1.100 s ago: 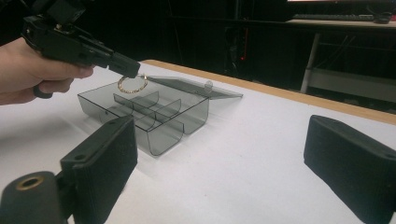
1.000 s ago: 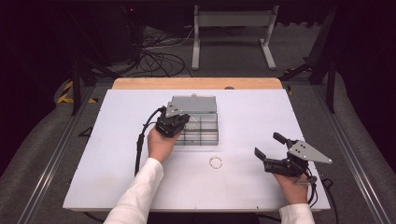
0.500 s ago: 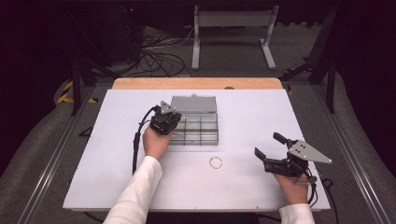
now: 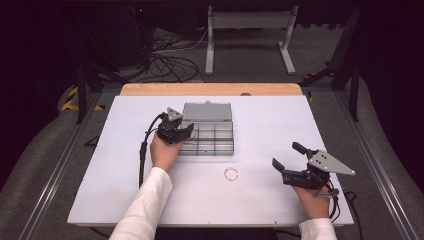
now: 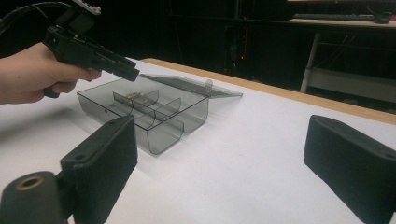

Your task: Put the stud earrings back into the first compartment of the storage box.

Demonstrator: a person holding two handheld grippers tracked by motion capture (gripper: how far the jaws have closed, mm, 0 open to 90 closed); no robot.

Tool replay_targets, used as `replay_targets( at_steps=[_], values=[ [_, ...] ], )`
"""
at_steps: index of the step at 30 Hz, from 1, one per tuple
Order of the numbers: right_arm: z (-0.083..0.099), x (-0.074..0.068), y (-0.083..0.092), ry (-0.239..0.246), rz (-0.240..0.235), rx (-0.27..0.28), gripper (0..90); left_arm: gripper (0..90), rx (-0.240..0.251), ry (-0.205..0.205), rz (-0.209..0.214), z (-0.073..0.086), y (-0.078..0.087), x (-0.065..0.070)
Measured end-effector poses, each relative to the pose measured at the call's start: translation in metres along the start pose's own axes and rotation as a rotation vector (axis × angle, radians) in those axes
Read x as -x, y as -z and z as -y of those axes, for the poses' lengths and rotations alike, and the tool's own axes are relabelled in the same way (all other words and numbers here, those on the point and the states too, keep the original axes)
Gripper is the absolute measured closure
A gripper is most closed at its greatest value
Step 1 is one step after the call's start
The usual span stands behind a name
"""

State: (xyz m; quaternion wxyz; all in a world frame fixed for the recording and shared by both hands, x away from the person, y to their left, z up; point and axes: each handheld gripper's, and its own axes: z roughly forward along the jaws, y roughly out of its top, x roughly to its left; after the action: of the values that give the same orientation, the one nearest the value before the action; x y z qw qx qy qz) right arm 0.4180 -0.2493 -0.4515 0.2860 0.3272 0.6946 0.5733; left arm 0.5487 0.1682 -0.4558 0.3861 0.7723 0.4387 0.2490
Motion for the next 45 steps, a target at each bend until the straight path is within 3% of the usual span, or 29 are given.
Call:
replay_targets(
  at_steps=[5,9,13,23,28,32,39,45],
  values=[
    [0.0,0.0,-0.001,0.004,-0.002,-0.001,10.4,35.1,0.006,-0.053,0.035,-0.002,0.004,0.012],
    [0.0,0.0,-0.001,0.004,-0.002,0.0,10.4,30.9,0.0,-0.1,0.093,-0.003,0.007,0.026],
    [0.0,0.0,-0.001,0.003,-0.004,-0.001,10.4,28.1,0.008,-0.105,0.151,-0.005,0.012,0.038],
    [0.0,-0.001,-0.001,0.004,-0.004,0.002,10.4,17.3,0.009,-0.173,0.248,-0.006,0.021,0.074],
    [0.0,-0.001,-0.001,0.003,-0.005,0.004,10.4,16.6,-0.008,-0.208,0.291,-0.002,0.022,0.092],
    [0.0,-0.001,-0.001,0.003,-0.007,0.003,10.4,17.7,-0.019,-0.223,0.317,0.001,0.021,0.102],
    [0.0,-0.001,-0.001,0.002,-0.003,0.008,10.4,34.1,-0.018,-0.257,0.396,0.004,0.023,0.112],
    [0.0,-0.001,0.0,0.001,-0.002,0.007,10.4,43.4,-0.045,-0.284,0.434,0.009,0.019,0.121]
  ],
)
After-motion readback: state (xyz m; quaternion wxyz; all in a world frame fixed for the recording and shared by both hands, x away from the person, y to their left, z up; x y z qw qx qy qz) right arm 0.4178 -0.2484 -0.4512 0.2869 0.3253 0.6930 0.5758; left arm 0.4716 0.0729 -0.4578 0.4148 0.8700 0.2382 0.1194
